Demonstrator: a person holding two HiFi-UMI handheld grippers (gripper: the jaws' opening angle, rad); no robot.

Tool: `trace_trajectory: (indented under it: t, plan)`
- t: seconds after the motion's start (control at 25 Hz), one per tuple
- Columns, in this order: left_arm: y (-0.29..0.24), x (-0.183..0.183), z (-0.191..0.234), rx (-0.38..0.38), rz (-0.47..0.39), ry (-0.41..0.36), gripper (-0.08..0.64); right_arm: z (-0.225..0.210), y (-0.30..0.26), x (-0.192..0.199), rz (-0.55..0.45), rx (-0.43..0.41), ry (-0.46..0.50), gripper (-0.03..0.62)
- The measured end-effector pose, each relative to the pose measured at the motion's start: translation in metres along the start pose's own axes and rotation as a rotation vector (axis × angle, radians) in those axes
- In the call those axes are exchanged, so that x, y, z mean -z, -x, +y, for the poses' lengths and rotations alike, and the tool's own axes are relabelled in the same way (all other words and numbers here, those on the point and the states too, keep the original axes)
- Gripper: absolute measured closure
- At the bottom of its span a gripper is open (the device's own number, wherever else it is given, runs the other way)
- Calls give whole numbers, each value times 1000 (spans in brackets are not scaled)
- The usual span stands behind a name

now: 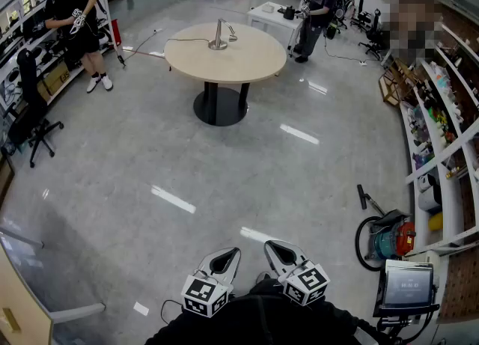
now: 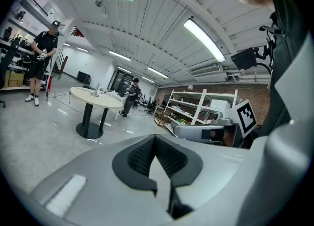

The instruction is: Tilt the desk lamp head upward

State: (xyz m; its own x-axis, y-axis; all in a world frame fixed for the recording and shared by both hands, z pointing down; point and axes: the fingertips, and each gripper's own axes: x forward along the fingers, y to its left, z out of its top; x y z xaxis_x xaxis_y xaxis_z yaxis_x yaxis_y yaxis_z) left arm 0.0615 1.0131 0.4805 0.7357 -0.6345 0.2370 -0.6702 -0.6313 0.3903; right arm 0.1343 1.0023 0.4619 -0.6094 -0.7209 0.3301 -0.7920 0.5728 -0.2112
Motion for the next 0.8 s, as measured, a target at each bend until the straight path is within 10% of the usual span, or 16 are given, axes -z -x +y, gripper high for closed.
trace_trajectory:
  t: [0.8]
  plan:
    - [-144,-74,59,-145,21,-102,554,-148,-93,-63,-69,-157,-56,586]
